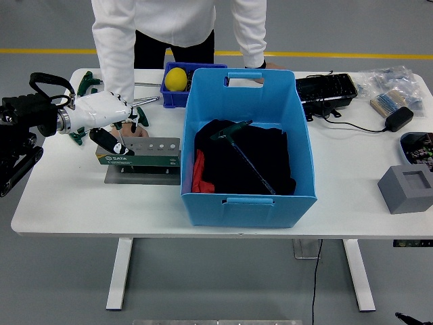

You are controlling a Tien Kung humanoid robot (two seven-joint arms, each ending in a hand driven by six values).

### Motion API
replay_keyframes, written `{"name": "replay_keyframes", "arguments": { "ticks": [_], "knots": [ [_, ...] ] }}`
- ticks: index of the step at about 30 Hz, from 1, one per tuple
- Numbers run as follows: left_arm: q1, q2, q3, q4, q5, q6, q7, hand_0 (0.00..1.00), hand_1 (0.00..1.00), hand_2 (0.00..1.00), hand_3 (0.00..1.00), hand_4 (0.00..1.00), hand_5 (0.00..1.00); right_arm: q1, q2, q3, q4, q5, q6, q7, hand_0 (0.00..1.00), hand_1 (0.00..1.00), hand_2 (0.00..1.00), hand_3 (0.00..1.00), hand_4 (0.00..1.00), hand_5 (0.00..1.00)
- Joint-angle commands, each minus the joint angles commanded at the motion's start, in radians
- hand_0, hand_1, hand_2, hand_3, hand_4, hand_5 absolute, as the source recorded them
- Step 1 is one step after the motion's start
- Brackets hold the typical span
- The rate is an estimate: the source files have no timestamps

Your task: Lift tool from toolbox,place it in box,lift tool from toolbox,place it in box

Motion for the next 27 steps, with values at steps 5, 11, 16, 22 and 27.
{"name": "replay_keyframes", "arguments": {
  "ticks": [5,11,16,22,27],
  "knots": [
    [-0.025,-0.006,0.048,0.020,0.004,-0.003,0.013,0.825,0.715,0.601,0.489,0.932,0.664,0.001,-0.001,0.000,0.000,-0.001,0.001,0.000,0.619,0.604,0.664,0.539,0.775,0.658],
    [-0.038,-0.007,0.081,0.025,0.013,-0.012,0.028,0.833,0.704,0.589,0.455,0.935,0.668,0.001,-0.001,-0.003,0.000,0.005,0.000,0.000,0.619,0.603,0.664,0.539,0.775,0.658],
    [-0.054,-0.016,0.118,0.047,0.014,-0.003,0.031,0.833,0.704,0.589,0.455,0.935,0.668,0.002,-0.002,-0.003,0.001,0.003,0.002,0.000,0.619,0.603,0.664,0.539,0.775,0.658],
    [-0.070,-0.029,0.140,0.083,0.004,0.012,0.024,0.836,0.708,0.593,0.465,0.938,0.671,0.002,-0.001,-0.004,0.001,0.003,0.002,-0.001,0.620,0.603,0.665,0.540,0.776,0.659],
    [-0.081,-0.033,0.168,0.112,0.002,0.020,0.031,0.839,0.714,0.598,0.465,0.937,0.670,0.003,-0.002,-0.005,0.001,0.006,0.001,0.000,0.620,0.603,0.665,0.540,0.776,0.659]
  ]
}}
